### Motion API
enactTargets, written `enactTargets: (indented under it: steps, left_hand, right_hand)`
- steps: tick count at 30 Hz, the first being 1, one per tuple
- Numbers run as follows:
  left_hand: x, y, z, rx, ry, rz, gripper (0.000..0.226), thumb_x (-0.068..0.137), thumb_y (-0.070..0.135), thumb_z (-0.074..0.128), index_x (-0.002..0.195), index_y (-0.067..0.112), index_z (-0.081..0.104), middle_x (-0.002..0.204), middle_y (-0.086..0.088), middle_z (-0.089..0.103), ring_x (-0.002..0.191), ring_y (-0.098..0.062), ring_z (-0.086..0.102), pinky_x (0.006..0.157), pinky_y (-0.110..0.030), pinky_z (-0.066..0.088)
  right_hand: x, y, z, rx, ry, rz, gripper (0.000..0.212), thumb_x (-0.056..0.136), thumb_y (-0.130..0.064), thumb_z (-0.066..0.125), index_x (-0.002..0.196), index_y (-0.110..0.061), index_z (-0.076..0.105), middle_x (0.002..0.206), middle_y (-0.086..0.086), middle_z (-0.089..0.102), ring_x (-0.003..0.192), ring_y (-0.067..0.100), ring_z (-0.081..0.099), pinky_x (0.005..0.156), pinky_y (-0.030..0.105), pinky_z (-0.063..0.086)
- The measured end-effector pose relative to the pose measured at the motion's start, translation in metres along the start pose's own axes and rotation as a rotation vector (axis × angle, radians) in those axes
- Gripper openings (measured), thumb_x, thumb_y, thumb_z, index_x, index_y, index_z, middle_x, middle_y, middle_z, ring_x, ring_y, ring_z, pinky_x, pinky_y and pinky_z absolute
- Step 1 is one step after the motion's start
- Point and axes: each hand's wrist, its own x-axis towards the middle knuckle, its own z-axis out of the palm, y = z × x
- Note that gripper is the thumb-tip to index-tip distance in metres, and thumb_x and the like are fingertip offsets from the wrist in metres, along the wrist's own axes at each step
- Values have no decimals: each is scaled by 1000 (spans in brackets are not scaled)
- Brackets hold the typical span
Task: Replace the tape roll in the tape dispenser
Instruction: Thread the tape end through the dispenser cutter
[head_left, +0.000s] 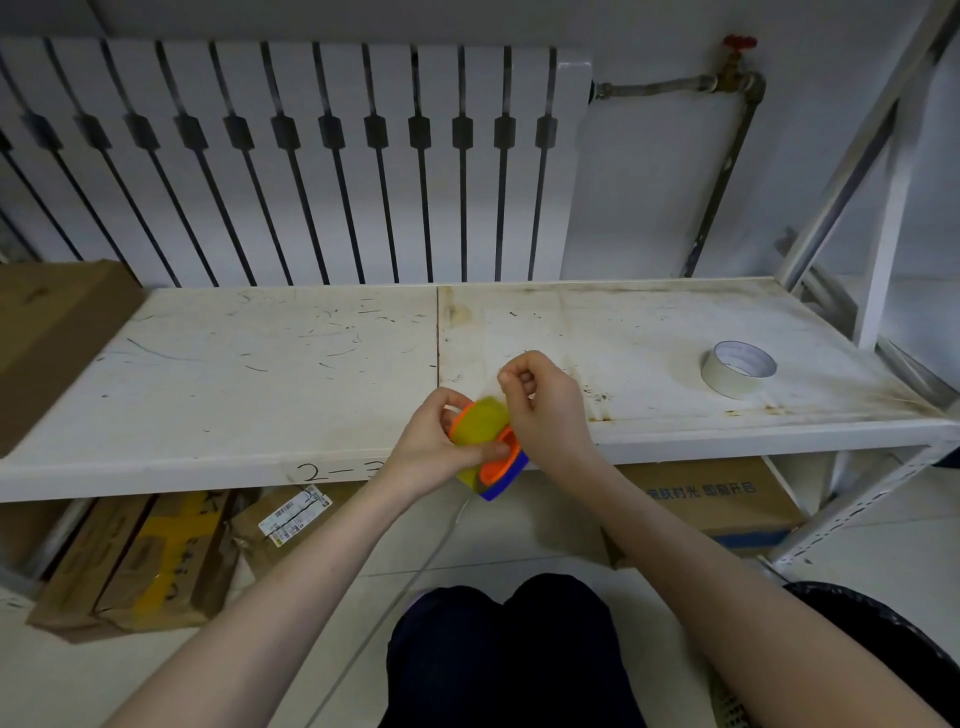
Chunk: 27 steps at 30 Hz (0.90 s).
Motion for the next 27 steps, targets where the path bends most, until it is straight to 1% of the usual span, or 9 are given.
enactTargets:
  steps: [2, 5, 8, 10, 12, 16, 20, 24, 27]
  left_hand:
    - [-1, 8, 3, 156, 79, 35, 66, 58, 32, 86, 112, 25, 49, 92, 5, 57, 86, -17, 59, 72, -34, 54]
    - [2, 17, 4, 284, 232, 123, 64, 63, 35, 83, 118, 23, 54, 100, 4, 58, 95, -20, 58, 79, -36, 53]
    - [13, 21, 0, 313, 208, 121, 66, 64, 36, 82, 123, 22, 56, 115, 2, 61, 105, -19, 56, 88, -39, 51]
    - [18, 23, -2, 303, 171, 121, 66, 64, 37, 83, 123, 21, 58, 117, 2, 62, 104, -17, 56, 87, -35, 50]
    - [23, 21, -1, 297, 146, 128, 60, 65, 35, 83, 119, 21, 62, 115, 2, 66, 102, -16, 57, 84, -31, 49]
    - [29, 15, 0, 250, 159, 70, 55, 62, 36, 83, 113, 25, 66, 104, 3, 68, 98, -20, 62, 83, -38, 53]
    - [36, 22, -1, 298, 174, -4, 27, 48, 40, 65, 72, 29, 64, 74, 4, 66, 72, -23, 58, 72, -39, 54]
    - [42, 23, -3, 311, 170, -4, 53, 35, 50, 57, 75, 17, 66, 70, 1, 67, 74, -24, 63, 72, -41, 54]
    - [43, 23, -3, 317, 142, -12, 49, 33, 54, 61, 69, 21, 62, 66, 4, 63, 69, -21, 57, 71, -40, 53]
  right_hand:
    - [6, -3, 1, 27, 13, 8, 10, 93, -11, 51, 86, -17, 56, 73, -16, 52, 69, 2, 50, 64, 14, 41]
    - [15, -5, 1, 49, 32, 22, 10, 93, -11, 51, 87, -16, 56, 73, -17, 52, 69, 1, 51, 65, 13, 43]
    - [25, -3, 1, 70, 57, 88, 8, 94, -12, 50, 89, -16, 56, 74, -12, 54, 69, 3, 51, 64, 13, 42]
    - [30, 0, 3, 99, 70, 147, 7, 94, -14, 50, 90, -15, 56, 76, -7, 55, 70, 5, 51, 64, 15, 42]
    - [31, 3, 5, 110, 68, 183, 8, 94, -15, 50, 90, -13, 57, 77, -5, 56, 72, 7, 52, 64, 17, 43]
    - [29, 0, 11, 75, 41, 101, 10, 93, -11, 49, 88, -13, 56, 73, -11, 53, 69, 4, 51, 67, 22, 45]
    - [32, -15, 18, 38, -14, -47, 11, 92, -7, 49, 89, -8, 60, 76, -7, 56, 73, 9, 53, 71, 26, 47]
    - [33, -17, 18, 89, -9, -78, 11, 91, -6, 51, 87, -7, 61, 71, -14, 53, 69, 2, 53, 66, 13, 43]
    - [33, -17, 14, 147, 19, -26, 10, 92, -6, 52, 87, -9, 60, 71, -12, 54, 69, 3, 53, 64, 8, 43]
